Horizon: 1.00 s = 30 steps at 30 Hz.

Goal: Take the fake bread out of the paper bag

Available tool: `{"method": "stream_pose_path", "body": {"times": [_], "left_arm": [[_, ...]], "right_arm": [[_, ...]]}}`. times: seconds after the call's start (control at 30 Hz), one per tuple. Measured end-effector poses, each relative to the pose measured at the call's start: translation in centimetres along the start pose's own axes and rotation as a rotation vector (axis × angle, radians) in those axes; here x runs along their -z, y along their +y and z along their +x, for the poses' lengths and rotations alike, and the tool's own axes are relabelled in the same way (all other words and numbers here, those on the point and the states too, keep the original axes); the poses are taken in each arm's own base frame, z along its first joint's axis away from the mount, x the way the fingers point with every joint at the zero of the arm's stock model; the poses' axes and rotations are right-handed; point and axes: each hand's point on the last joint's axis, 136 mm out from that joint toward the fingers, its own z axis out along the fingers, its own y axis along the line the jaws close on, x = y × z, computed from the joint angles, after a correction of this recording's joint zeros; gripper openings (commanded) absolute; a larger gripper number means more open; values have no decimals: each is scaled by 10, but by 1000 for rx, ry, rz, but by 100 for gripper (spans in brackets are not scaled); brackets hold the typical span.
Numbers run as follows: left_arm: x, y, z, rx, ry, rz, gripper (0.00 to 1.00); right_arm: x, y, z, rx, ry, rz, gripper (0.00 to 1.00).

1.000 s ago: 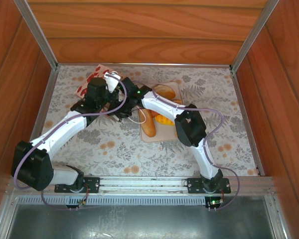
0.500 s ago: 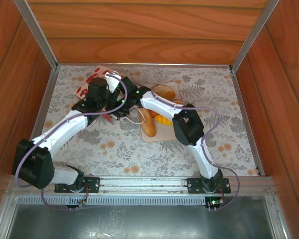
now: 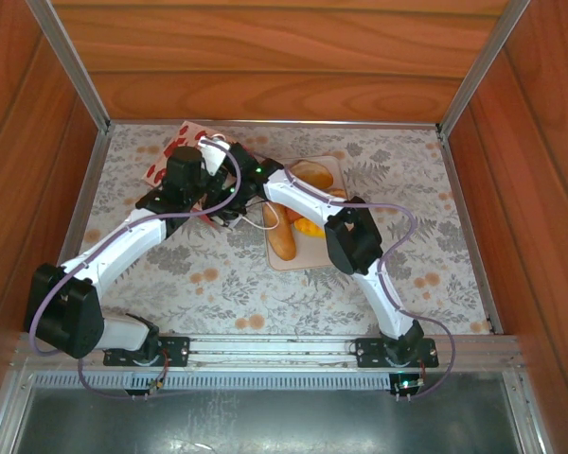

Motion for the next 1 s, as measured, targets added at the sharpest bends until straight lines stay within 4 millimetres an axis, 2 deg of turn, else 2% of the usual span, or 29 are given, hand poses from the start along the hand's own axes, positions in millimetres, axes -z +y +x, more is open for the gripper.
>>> {"method": "stream_pose_path", "body": {"times": [0.13, 0.3, 0.37, 0.63, 1.0], "left_arm": [[0, 0, 0, 0, 0, -1, 0], [0, 4, 1, 0, 7, -25, 0], [0, 6, 2, -1, 9, -37, 0], [0, 16, 2, 8, 16, -99, 0], [0, 17, 4, 7, 21, -110, 0]], "right_arm": [[0, -3, 0, -2, -4, 17, 17], [-1, -7, 0, -2, -10, 27, 8], [0, -9, 3, -2, -13, 31, 0], [15, -3, 9, 7, -34, 29, 0], [37, 4, 10, 25, -91, 50, 0]]}}
